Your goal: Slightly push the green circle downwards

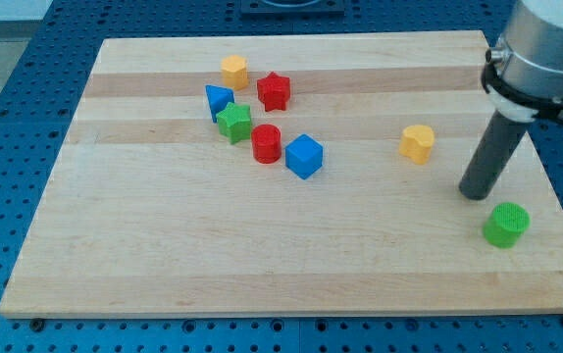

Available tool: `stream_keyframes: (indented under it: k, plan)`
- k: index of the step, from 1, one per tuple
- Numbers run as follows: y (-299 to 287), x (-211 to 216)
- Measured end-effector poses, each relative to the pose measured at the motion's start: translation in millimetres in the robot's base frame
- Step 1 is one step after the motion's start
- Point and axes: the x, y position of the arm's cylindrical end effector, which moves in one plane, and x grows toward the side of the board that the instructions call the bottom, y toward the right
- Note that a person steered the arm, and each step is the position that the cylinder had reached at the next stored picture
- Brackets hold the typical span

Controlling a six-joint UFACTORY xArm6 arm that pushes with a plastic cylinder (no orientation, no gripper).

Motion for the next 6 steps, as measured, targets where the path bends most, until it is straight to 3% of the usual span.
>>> stream_keyframes:
  k: [1,5,6]
  plan:
    - [27.1,11.3]
    - [22.6,69.3]
    - [22.7,40.6]
